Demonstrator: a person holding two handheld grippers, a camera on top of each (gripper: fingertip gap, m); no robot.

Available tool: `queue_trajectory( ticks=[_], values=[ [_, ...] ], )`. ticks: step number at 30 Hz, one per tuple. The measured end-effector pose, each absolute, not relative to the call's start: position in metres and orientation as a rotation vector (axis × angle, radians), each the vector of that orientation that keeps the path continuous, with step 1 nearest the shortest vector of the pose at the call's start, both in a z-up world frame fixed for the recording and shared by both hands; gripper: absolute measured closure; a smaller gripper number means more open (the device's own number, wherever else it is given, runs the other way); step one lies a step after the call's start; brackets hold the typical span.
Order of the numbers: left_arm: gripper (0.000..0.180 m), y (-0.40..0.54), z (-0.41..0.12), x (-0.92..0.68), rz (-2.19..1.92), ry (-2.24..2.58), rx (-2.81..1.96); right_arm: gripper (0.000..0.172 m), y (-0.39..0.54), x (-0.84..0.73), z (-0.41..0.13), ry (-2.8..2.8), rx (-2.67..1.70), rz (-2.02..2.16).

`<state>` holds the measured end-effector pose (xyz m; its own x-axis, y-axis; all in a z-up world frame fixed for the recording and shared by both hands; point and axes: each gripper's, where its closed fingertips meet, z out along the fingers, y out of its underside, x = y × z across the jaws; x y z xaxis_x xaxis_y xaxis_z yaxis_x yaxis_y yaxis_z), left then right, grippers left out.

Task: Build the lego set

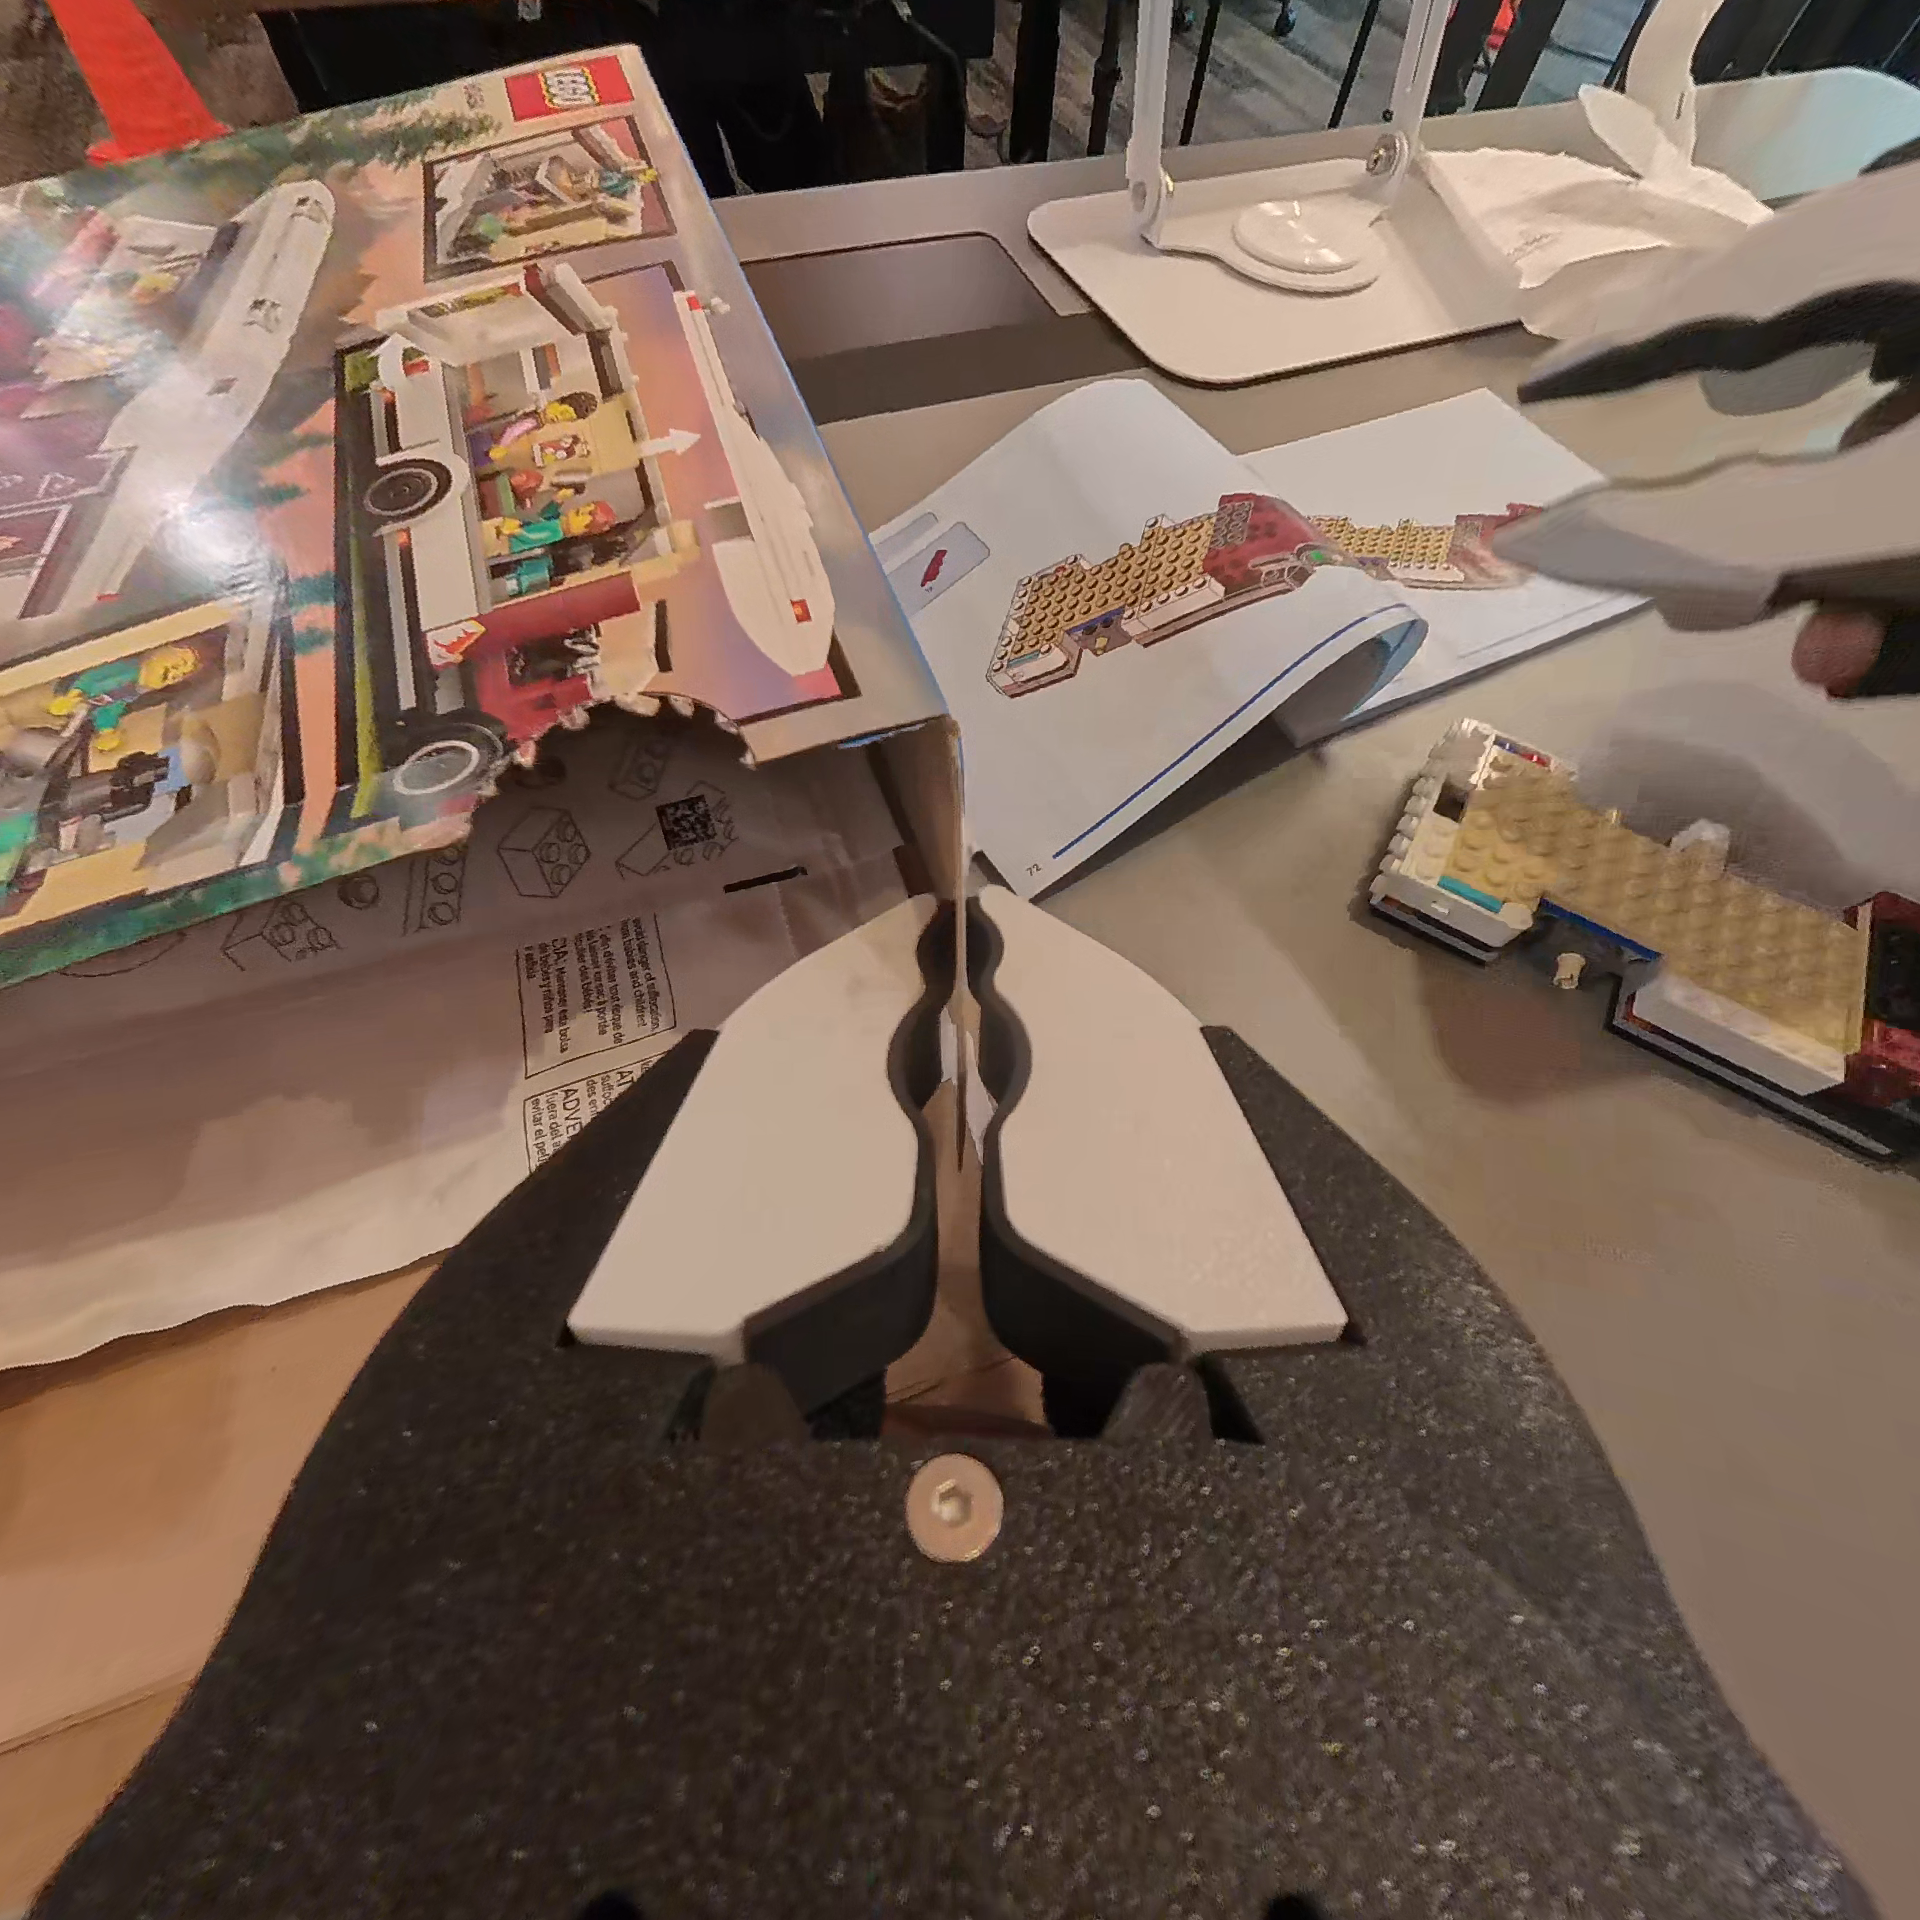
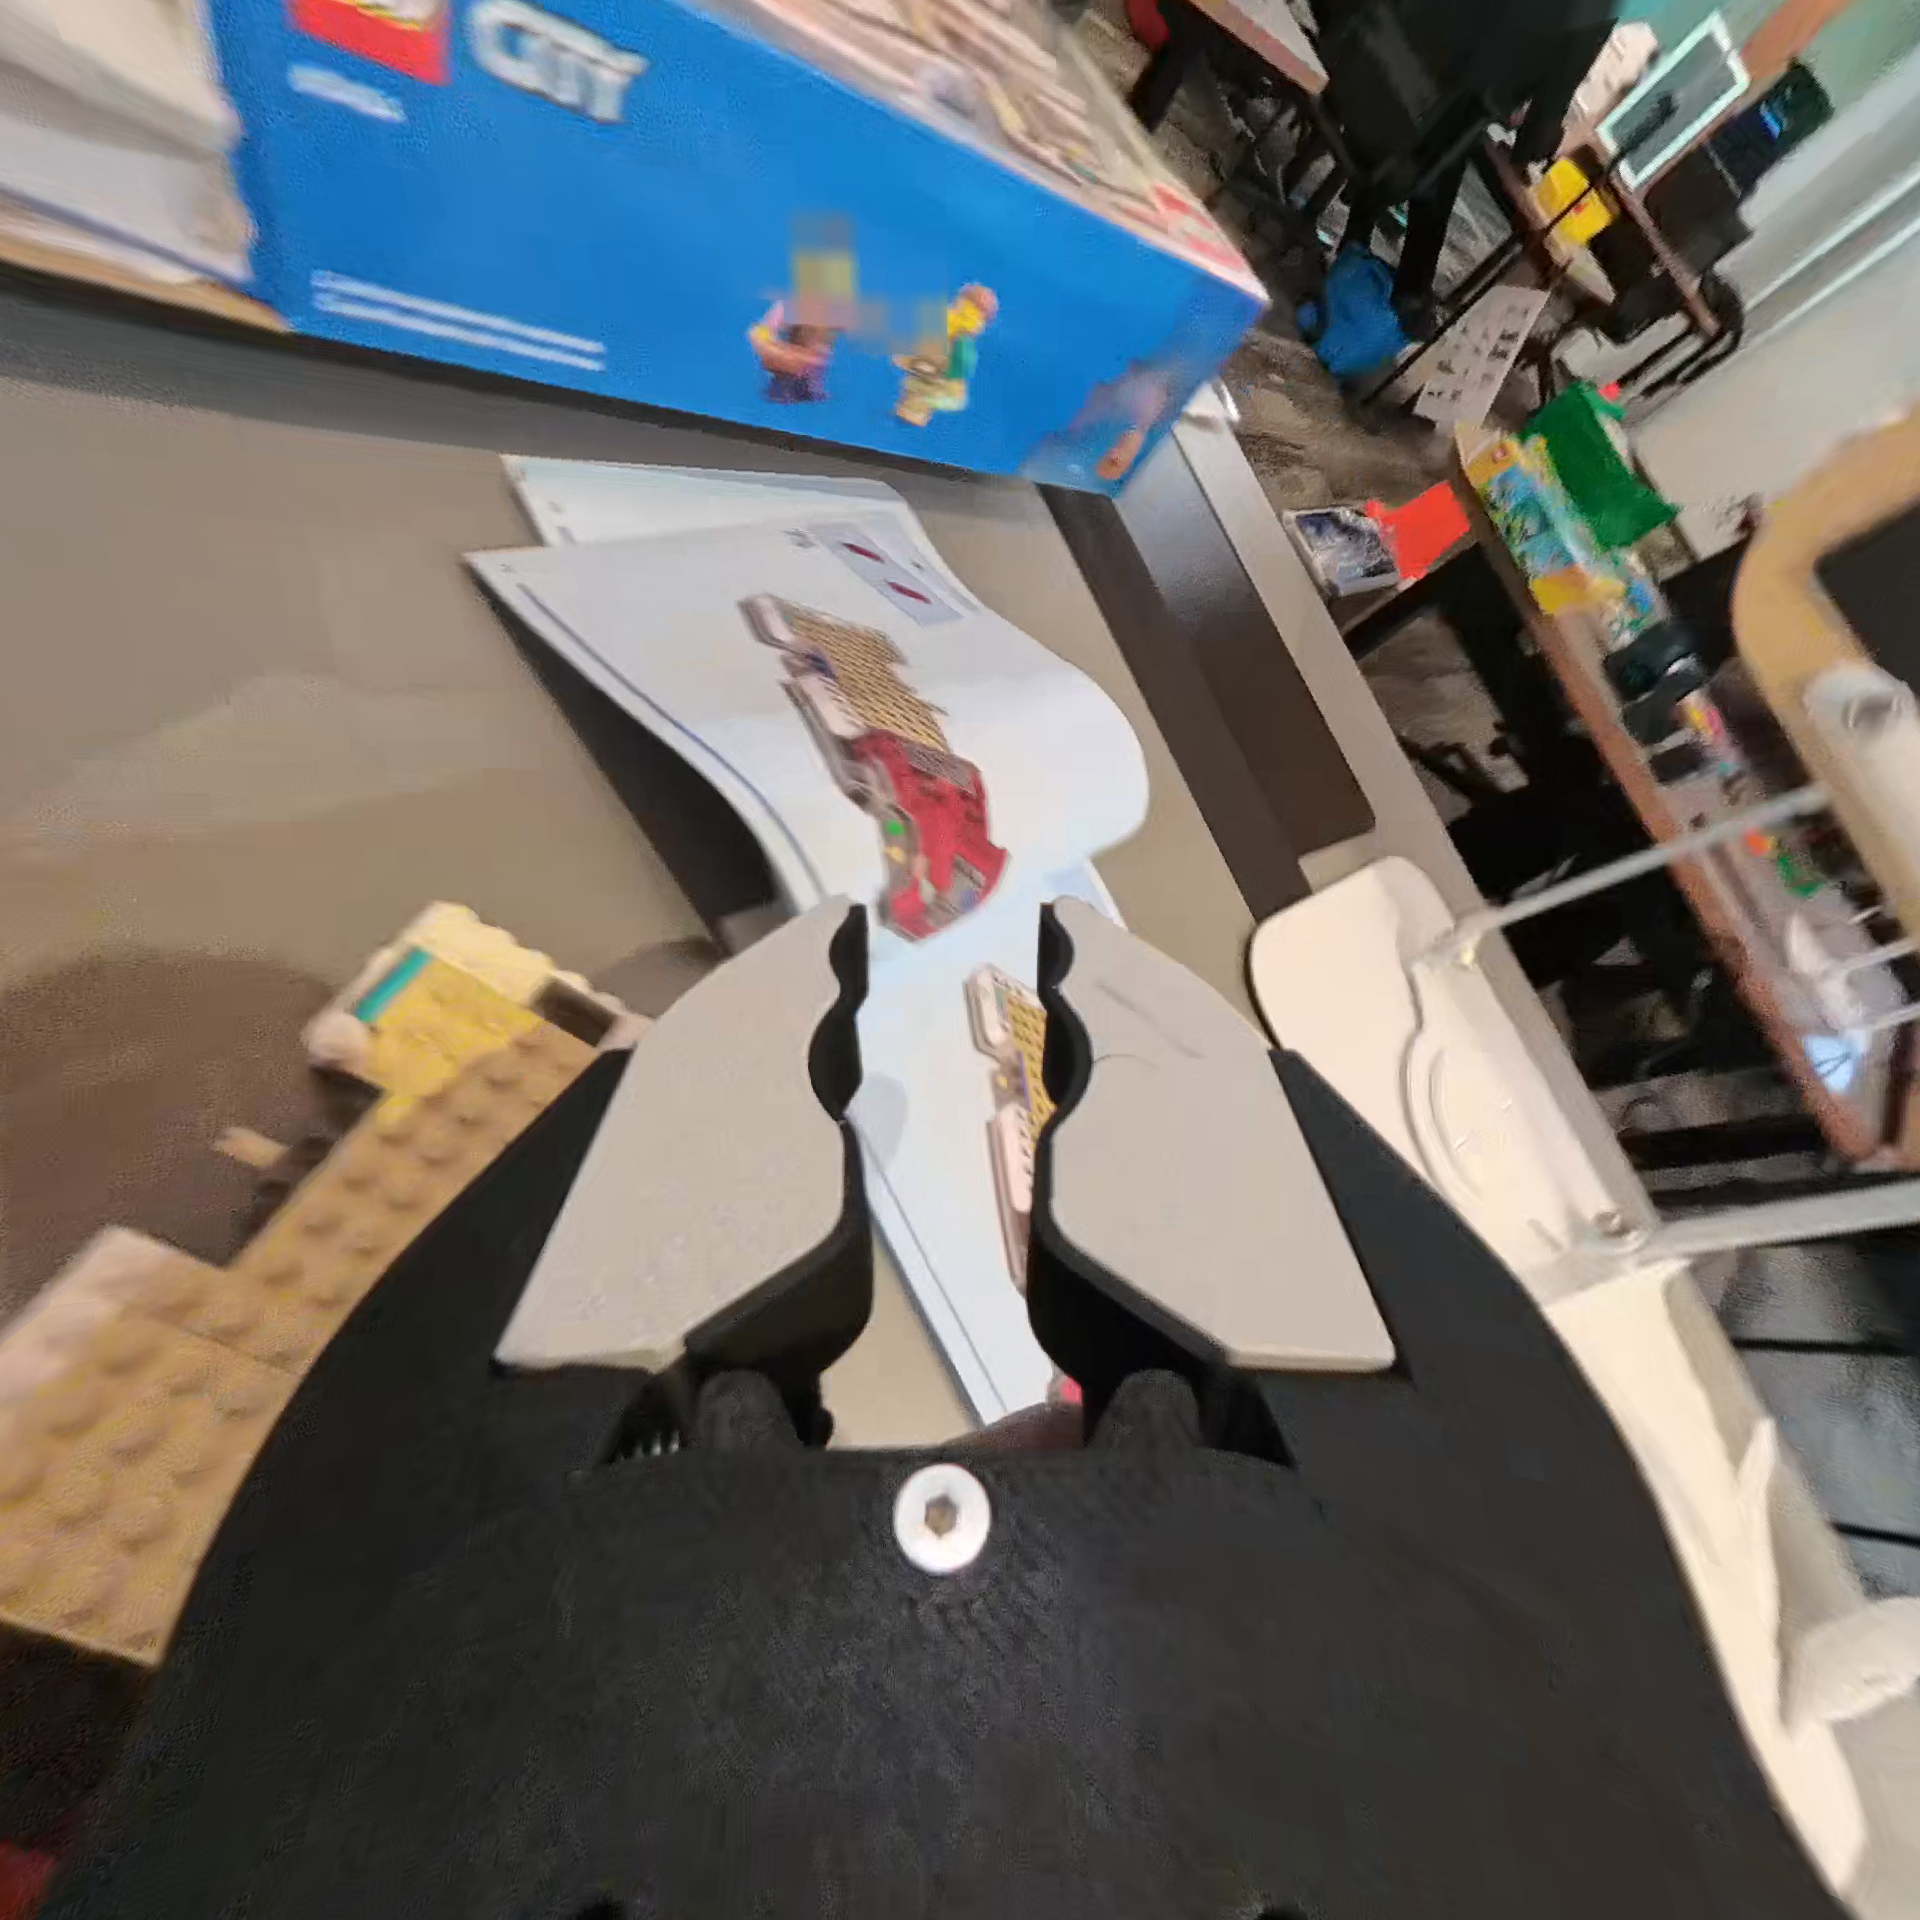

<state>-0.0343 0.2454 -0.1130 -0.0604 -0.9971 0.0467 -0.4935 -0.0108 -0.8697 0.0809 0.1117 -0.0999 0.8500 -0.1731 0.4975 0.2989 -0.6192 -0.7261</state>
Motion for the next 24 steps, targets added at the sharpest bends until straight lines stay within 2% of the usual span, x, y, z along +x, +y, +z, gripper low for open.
queue_trajectory(
  ticks=[6,12,24],
  values=[
    [0.179,0.237,-0.118,-0.033,-0.992,1.67,-1.558,0.144,0.114,0.123,-0.111,0.079,-2.155,-0.585],
    [0.179,0.237,-0.124,-0.034,-0.986,1.692,-1.574,0.144,0.148,0.111,-0.122,-0.004,-2.205,-0.573],
    [0.179,0.242,-0.128,-0.035,-0.906,1.679,-1.592,0.144,0.158,0.104,-0.122,-0.032,-2.222,-0.566]
  ],
)
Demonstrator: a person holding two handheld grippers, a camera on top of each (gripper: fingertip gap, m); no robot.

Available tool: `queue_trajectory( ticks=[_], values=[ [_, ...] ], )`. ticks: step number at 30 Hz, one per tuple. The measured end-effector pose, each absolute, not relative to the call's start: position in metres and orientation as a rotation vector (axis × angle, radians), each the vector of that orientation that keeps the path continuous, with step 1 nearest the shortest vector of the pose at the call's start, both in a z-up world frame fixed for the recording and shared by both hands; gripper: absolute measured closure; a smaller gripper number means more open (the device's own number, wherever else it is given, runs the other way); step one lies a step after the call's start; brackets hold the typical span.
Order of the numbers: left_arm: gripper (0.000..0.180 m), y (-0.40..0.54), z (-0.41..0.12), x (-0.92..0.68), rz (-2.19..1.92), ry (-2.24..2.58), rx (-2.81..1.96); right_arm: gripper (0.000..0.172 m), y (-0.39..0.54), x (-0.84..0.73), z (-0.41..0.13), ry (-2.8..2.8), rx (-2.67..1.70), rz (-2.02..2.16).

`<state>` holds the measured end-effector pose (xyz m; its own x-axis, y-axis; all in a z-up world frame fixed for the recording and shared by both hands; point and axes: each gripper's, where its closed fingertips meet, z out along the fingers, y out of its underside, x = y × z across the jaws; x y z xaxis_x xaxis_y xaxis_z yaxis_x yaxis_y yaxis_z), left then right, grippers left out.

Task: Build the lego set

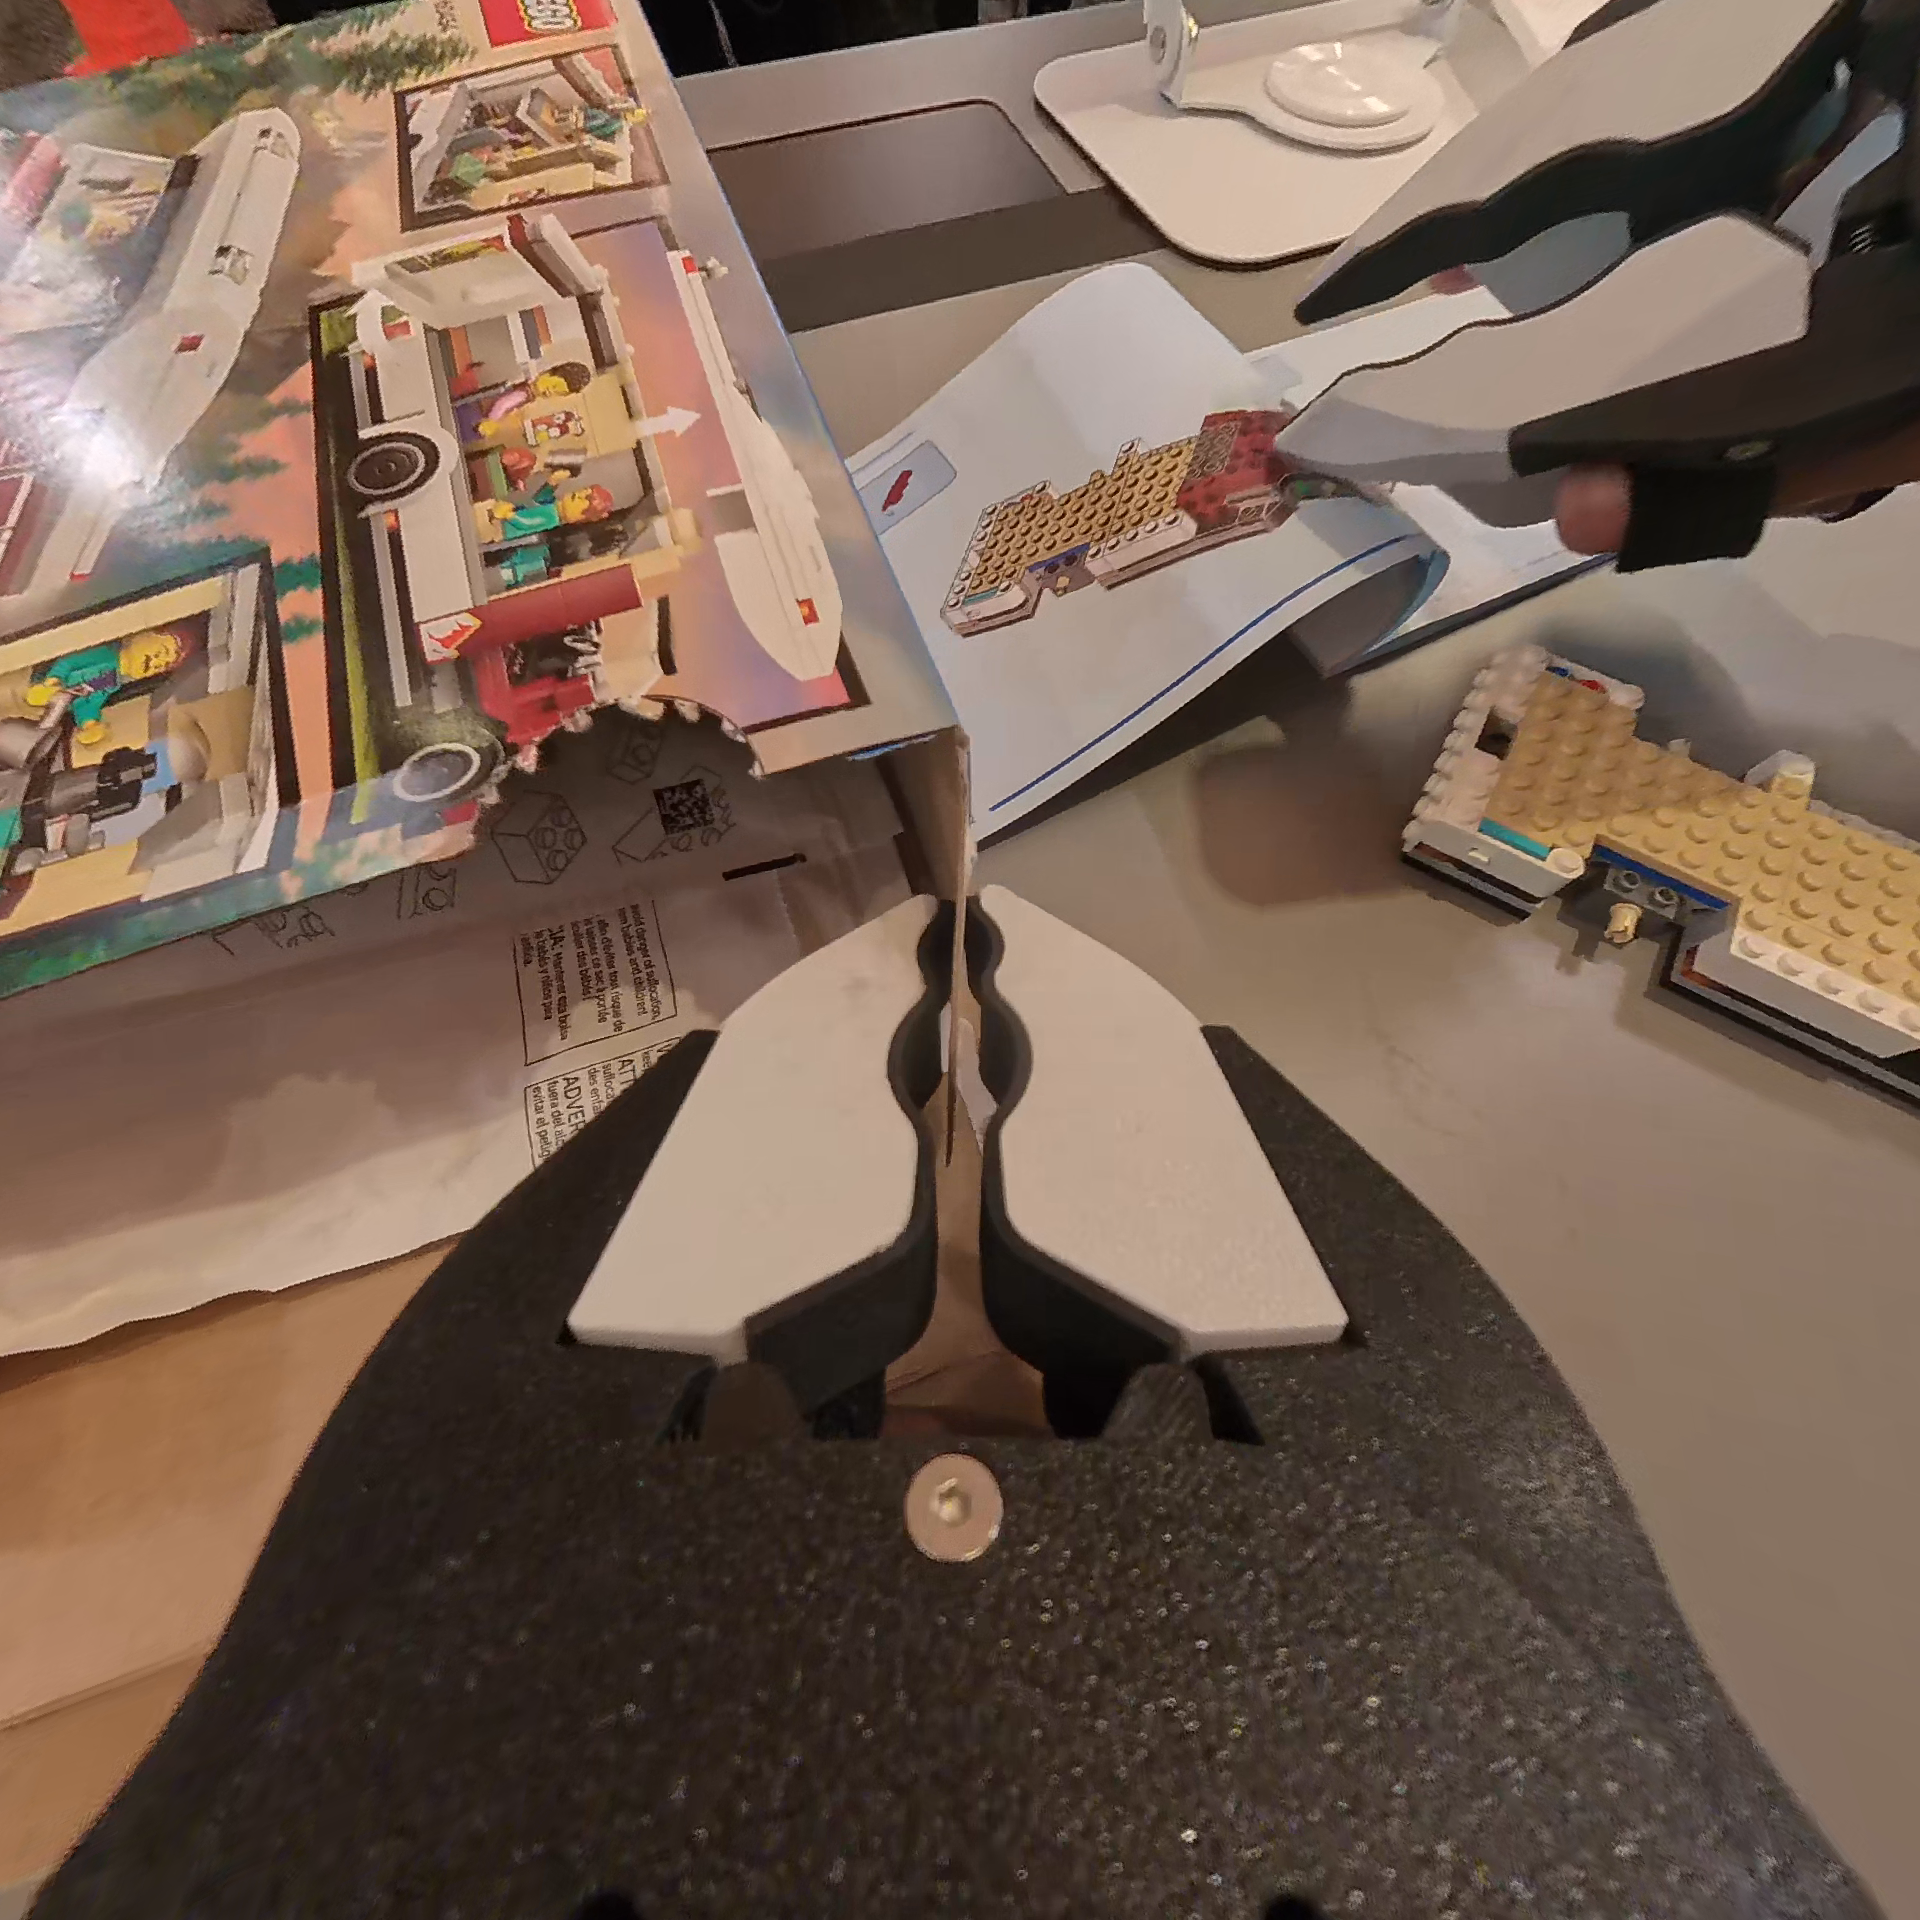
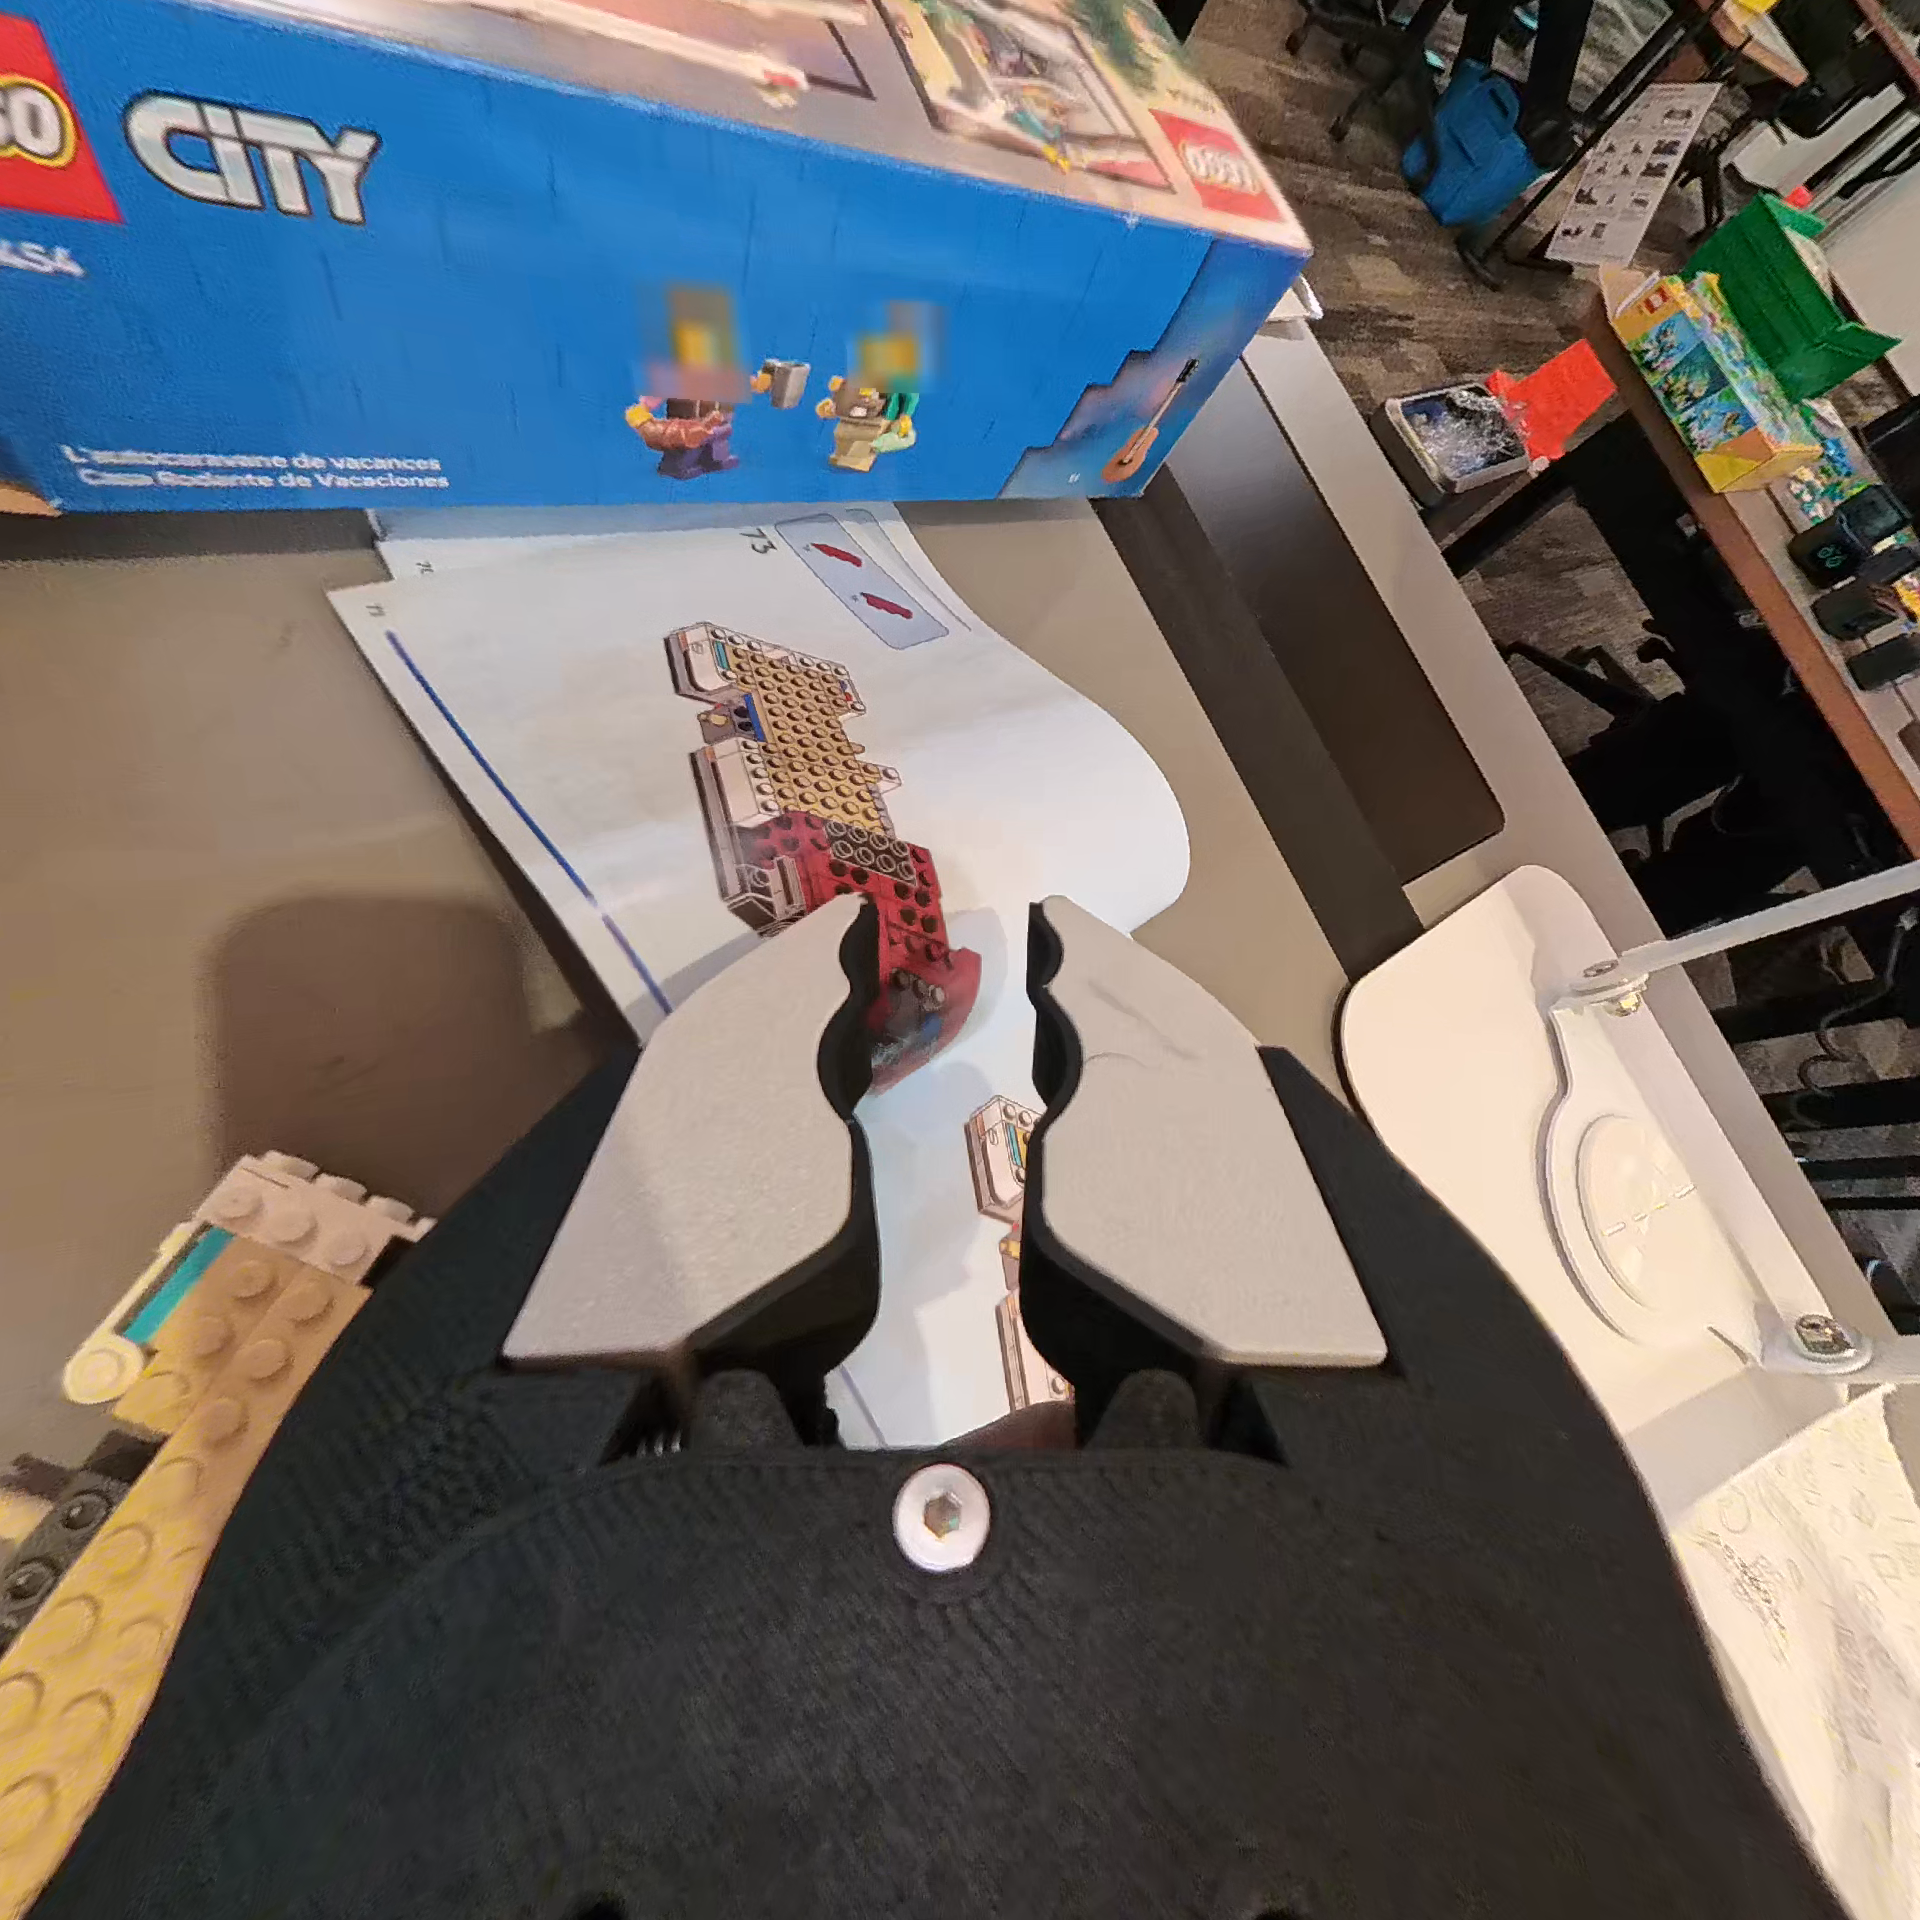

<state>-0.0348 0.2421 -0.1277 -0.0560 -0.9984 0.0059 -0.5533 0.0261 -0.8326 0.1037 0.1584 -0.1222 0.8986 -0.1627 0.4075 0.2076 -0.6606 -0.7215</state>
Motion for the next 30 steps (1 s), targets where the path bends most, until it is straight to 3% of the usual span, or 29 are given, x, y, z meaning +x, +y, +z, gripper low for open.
queue_trajectory(
  ticks=[9,30],
  values=[
    [0.179,0.244,-0.133,-0.037,-0.876,1.695,-1.62,0.144,0.118,0.128,-0.122,0.038,-2.301,-0.554],
    [0.175,0.241,-0.138,-0.04,-0.854,1.733,-1.626,0.144,0.14,0.101,-0.127,-0.029,-2.276,-0.512]
  ],
)
